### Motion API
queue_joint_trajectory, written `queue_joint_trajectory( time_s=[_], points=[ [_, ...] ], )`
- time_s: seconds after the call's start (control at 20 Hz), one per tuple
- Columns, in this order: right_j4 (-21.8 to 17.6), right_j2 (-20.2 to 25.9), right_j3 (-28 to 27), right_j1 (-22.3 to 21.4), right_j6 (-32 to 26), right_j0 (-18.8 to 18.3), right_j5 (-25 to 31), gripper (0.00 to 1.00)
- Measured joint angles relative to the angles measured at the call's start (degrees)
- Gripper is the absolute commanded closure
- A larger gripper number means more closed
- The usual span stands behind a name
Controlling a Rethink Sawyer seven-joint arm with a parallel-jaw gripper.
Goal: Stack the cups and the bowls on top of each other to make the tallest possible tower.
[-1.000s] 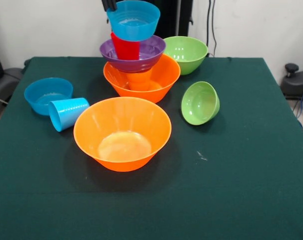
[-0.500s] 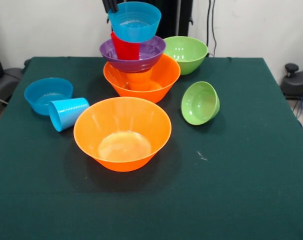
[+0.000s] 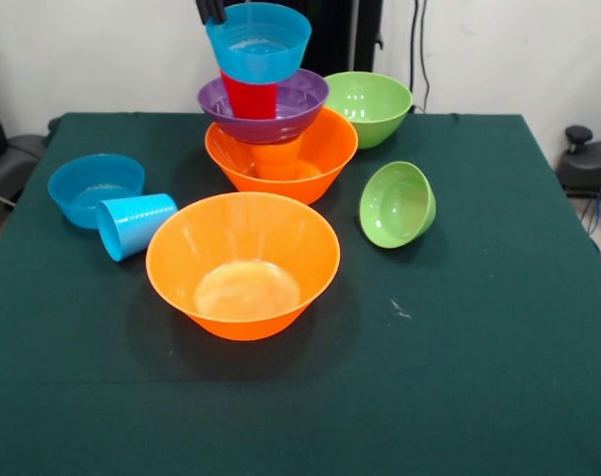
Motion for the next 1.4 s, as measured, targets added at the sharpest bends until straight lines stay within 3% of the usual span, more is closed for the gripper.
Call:
queue_joint_trajectory(
  time_s=[1.4],
  points=[
    [-4.06,-2.56,-0.01,0.57,0.00,-0.48,-3.69,1.00]
  ],
)
